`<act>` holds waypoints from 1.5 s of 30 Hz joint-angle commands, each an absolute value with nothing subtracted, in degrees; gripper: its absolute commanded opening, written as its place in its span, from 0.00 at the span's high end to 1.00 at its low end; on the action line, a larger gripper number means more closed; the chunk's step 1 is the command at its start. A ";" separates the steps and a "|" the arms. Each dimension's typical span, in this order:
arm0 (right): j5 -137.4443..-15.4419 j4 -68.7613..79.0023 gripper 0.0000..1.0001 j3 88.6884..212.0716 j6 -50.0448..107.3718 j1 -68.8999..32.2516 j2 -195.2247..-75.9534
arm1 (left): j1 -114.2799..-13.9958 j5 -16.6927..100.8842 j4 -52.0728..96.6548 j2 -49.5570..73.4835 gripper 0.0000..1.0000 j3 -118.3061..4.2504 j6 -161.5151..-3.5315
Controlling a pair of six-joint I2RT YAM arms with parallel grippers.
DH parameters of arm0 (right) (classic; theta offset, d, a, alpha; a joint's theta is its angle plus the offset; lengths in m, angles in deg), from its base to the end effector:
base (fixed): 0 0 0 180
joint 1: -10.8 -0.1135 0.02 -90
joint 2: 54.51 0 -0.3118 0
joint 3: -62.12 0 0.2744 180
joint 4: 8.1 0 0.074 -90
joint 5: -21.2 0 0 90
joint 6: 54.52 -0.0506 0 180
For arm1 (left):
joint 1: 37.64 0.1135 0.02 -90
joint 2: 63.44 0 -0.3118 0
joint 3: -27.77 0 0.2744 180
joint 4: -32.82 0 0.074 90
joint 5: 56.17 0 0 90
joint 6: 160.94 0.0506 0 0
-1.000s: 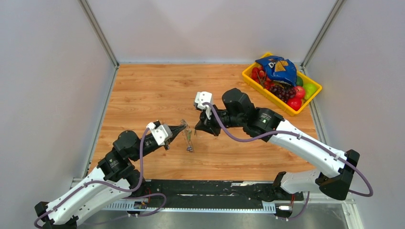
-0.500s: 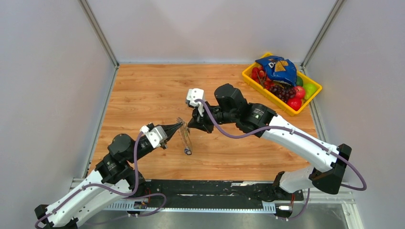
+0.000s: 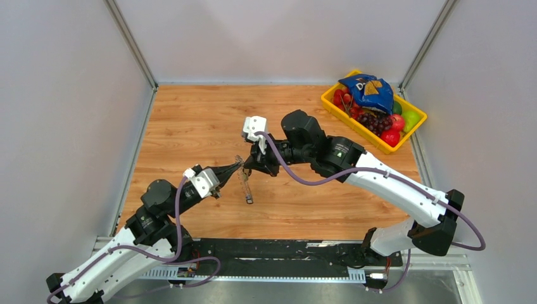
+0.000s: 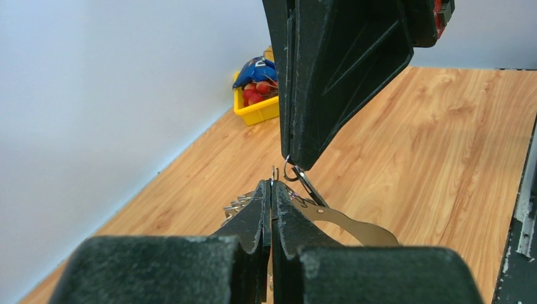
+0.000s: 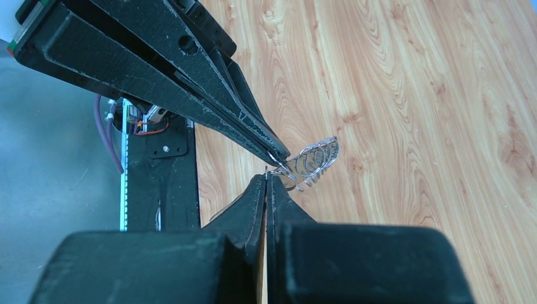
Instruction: Put the keys on the keyring
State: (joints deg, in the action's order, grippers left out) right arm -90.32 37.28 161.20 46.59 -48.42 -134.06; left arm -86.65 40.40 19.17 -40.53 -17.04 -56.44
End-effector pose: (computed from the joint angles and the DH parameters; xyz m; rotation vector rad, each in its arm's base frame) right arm 0.1534 0.2939 0.4591 -1.4101 1.5685 0.8984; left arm 0.0680 -0.0871 0.3551 0.8448 1.1822 -0.5764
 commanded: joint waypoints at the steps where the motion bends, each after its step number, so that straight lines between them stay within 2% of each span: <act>1: -88.98 35.65 1.00 163.99 46.78 -48.75 -134.69 | -86.67 41.16 23.30 -41.31 1.00 -17.04 -55.75; 31: -88.10 35.32 1.00 162.31 45.25 -48.75 -135.06 | -86.61 44.72 25.46 -45.76 1.00 -15.71 -58.08; 37: -89.49 35.26 0.90 161.05 44.63 -48.72 -134.25 | -86.67 46.66 27.05 -45.76 1.00 -16.01 -60.01; 45: -93.62 35.27 0.62 159.61 45.06 -48.79 -131.37 | -86.68 49.83 30.96 -45.05 1.00 -16.75 -65.50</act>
State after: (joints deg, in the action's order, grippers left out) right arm -90.71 37.61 160.52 44.78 -48.64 -134.80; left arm -86.57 45.89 21.77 -45.03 -15.10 -61.36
